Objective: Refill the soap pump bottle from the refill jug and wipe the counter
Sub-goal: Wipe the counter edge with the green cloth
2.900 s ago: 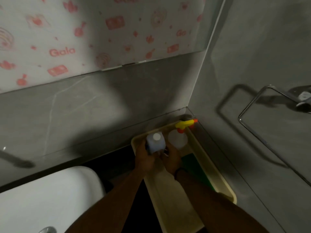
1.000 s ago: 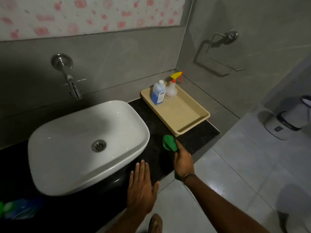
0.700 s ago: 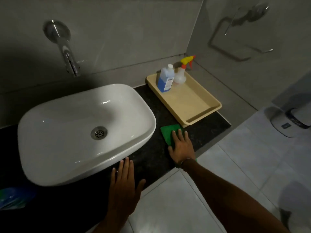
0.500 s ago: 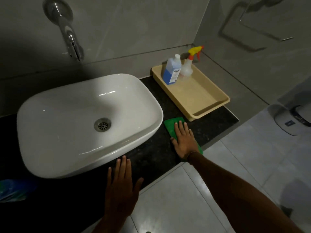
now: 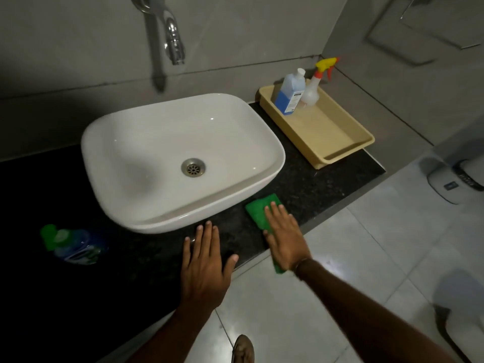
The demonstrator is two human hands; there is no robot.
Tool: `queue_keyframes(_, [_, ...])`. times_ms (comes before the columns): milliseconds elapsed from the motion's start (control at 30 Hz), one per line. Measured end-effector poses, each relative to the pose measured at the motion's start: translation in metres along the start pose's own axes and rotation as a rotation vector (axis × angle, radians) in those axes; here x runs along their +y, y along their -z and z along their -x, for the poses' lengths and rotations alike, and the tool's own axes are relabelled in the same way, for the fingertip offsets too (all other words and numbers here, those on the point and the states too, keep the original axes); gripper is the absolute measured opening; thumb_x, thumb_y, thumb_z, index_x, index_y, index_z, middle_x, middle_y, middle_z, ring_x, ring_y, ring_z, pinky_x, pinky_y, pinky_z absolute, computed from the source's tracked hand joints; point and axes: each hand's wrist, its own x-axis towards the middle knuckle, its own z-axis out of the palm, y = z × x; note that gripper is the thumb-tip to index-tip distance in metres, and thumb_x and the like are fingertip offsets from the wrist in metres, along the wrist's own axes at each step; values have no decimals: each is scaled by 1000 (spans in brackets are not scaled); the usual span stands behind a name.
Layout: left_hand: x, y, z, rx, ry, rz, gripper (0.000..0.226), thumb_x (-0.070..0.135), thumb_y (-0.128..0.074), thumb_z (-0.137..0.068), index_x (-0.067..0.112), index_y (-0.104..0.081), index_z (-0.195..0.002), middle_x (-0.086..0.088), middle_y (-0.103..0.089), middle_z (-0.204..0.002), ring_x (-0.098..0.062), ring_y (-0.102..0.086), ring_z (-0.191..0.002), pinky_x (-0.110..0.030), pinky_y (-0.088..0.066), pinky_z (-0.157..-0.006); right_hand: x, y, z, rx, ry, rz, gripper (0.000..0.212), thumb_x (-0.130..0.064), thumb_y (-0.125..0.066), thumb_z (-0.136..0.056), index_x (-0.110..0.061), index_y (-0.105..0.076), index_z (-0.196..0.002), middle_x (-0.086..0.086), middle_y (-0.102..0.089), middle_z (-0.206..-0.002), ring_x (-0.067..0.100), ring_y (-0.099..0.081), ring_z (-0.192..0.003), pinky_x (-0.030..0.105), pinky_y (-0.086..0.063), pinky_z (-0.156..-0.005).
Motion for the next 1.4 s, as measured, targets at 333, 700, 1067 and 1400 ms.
queue_keyframes(333, [-46, 9, 15, -39, -6, -53, 79, 59, -30, -101, 4, -37, -158, -16, -34, -167, -31, -32, -157, -56, -27, -127, -69, -19, 4, 31, -3, 44, 64, -47, -22, -106, -28, 0, -163, 1, 5, -170, 21, 8, -158, 41, 3, -126])
queue_keyframes(700, [-60, 7, 23, 21, -54, -44, 79, 59, -34, -100, 4, -38, -157, -16, -34, -168, -32, -32, -156, -58, -27, -126, -69, -13, -21, 80, -176, 58, 63, -43, -28, -106, -23, -9, -163, 6, -5, -171, 26, -2, -158, 46, -4, -128])
queue_keyframes(1067, [-83, 20, 51, 56, -43, -36, 79, 57, -35, -100, 3, -39, -156, -18, -35, -167, -33, -35, -155, -58, -29, -125, -86, -23, 12, 46, -162, 27, 63, -44, -27, -106, -24, -8, -163, 3, -1, -171, 25, 0, -158, 50, -7, -128])
queue_keyframes(1400, [-129, 28, 78, 84, -20, -61, 79, 58, -37, -99, 5, -38, -157, -16, -33, -168, -32, -33, -156, -57, -28, -125, -154, -60, 75, 15, 160, 30, 63, -46, -28, -105, -35, -2, -162, -8, 4, -171, 14, 9, -158, 40, -1, -127])
